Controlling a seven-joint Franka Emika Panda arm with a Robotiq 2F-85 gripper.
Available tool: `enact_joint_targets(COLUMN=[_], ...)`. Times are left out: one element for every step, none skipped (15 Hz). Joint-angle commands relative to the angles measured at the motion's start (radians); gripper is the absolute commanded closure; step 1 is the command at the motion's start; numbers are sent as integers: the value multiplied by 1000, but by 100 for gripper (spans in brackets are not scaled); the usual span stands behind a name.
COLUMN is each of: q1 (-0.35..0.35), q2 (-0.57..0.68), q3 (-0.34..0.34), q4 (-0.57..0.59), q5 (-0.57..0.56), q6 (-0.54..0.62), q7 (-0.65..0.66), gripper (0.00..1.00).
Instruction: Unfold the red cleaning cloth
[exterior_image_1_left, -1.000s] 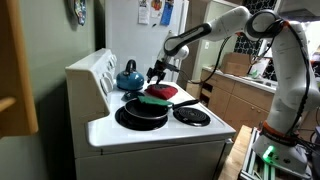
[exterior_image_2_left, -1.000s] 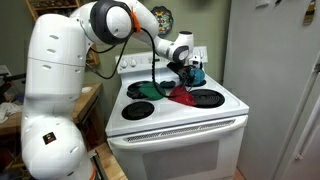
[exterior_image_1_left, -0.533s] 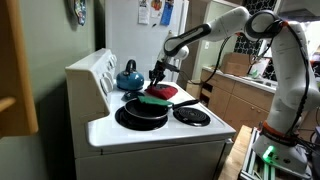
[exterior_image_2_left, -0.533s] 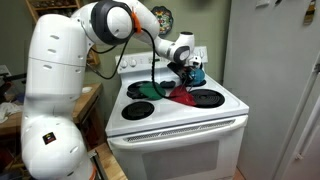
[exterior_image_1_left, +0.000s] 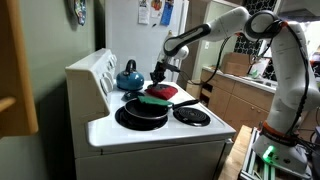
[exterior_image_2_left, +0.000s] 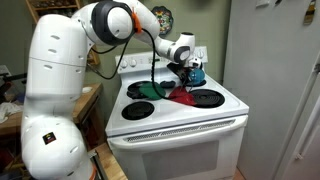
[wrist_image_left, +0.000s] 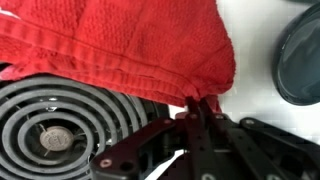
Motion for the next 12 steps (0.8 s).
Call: enact_joint_targets(q1=[2, 4, 7, 9, -1, -24, -29, -42, -56, -61, -27, -32], q2=[-37, -56, -71, -91, -107, -122, -135, -146, -160, -171, -122, -134], q3=[-10, -12, -15, -15, -2, 30, 42, 63, 87, 97, 62, 72], q4=[-15, -29, -39, -54, -64, -77, -79, -79, -80, -79, -34, -35], q5=[-36, -45, -60, -84, -83, -15, 21, 85, 162, 210, 122, 158], q6=[-46, -42, -41, -26, -22, -9, -30, -52, -95, -136, -85, -113], q7=[21, 22, 23, 2, -42, -97, -111, -150, -198, -233, -160, -185], gripper=[99, 99, 99, 99, 99, 99, 99, 99, 99, 99, 95, 95])
